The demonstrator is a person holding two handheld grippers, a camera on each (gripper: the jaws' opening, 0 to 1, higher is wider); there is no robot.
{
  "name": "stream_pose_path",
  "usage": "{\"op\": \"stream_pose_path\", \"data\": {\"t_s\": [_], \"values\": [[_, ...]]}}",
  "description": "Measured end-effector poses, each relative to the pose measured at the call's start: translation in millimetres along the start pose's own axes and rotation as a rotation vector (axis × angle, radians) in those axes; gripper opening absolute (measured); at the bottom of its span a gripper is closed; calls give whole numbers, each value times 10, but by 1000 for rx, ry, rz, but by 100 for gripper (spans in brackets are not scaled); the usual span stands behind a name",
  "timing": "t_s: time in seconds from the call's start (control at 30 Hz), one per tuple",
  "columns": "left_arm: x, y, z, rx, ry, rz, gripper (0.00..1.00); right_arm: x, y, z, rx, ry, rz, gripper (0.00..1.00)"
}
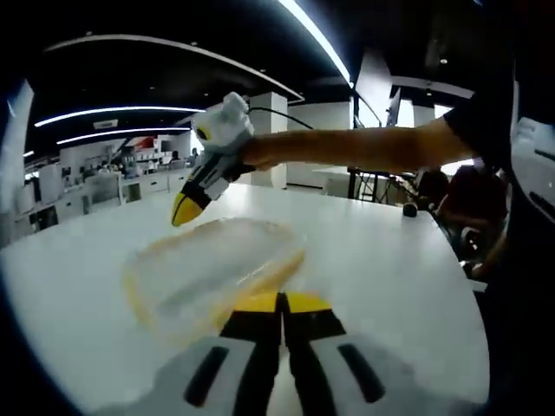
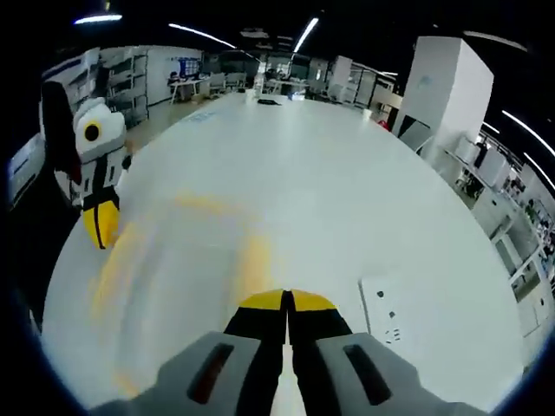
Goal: Snap each plastic latch of the storage box into its locked position after aligning the lid with the box until every specified latch is closed and the lid sits flush.
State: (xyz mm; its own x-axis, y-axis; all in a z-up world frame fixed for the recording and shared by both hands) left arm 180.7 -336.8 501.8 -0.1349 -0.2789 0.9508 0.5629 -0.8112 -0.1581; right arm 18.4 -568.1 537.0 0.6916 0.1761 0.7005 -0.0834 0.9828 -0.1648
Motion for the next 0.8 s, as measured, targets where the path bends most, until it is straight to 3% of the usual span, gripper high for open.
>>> {"op": "stream_pose_path", "data": {"t_s": [0.17,0.27,0.5,0.7,0.8], "values": [[-44,9,-46,4,12,-1,0,-48,-93,-103,127,15,-40,0],[-55,4,-86,1,3,0,0,-55,-104,-192,222,72,-28,0],[-105,7,-150,-5,2,23,0,2,-139,-314,277,109,4,0],[-128,28,-177,5,-5,33,0,-18,-39,-444,387,158,3,0],[-141,45,-181,9,-8,47,0,-5,-64,-490,372,154,6,0]]}}
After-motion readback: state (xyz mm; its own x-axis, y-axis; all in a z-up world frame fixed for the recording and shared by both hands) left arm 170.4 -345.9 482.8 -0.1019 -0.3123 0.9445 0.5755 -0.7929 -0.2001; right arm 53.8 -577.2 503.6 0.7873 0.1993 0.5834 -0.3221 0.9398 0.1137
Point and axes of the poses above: the point that each gripper's makers call its tool centre point, and the gripper's own axes: z roughly backward along the fingers, y roughly to its left, x roughly out of its top, the point moved 10 cm from there along z, roughly backward along the fingers, and after that the axes turned 7 degrees about z, right-handed, at the moved point
